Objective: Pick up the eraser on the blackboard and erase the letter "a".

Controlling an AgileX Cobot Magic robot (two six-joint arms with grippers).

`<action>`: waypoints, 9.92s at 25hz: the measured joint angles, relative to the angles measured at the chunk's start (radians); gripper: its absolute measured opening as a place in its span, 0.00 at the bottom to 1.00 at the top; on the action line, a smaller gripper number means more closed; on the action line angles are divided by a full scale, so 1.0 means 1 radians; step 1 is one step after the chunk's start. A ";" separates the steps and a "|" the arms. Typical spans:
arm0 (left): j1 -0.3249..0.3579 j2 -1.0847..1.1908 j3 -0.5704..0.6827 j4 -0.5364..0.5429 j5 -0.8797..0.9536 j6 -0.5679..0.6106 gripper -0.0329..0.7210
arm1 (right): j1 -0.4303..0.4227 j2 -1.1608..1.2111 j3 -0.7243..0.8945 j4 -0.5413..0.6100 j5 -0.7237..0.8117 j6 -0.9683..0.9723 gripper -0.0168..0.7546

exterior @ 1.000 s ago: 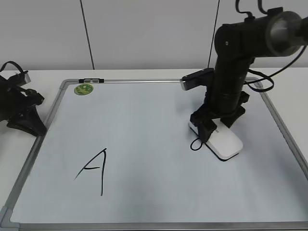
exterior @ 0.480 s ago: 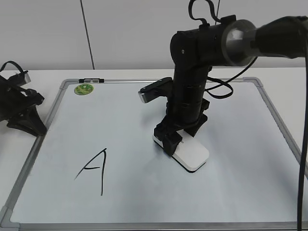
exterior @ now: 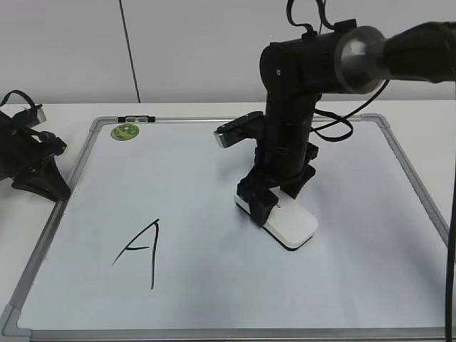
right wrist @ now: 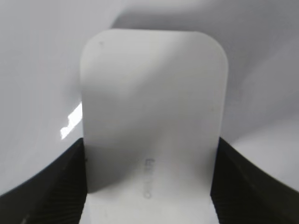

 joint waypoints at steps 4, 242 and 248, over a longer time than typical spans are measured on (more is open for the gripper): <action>0.000 0.000 0.000 0.000 0.000 0.000 0.10 | -0.047 0.001 -0.004 -0.014 0.000 0.009 0.71; -0.099 -2.221 1.023 0.487 0.032 -0.312 0.68 | -0.510 -2.233 1.229 -0.070 -0.019 0.248 0.78; -0.099 -2.221 1.023 0.487 0.032 -0.312 0.68 | -0.510 -2.233 1.229 -0.068 -0.018 0.248 0.78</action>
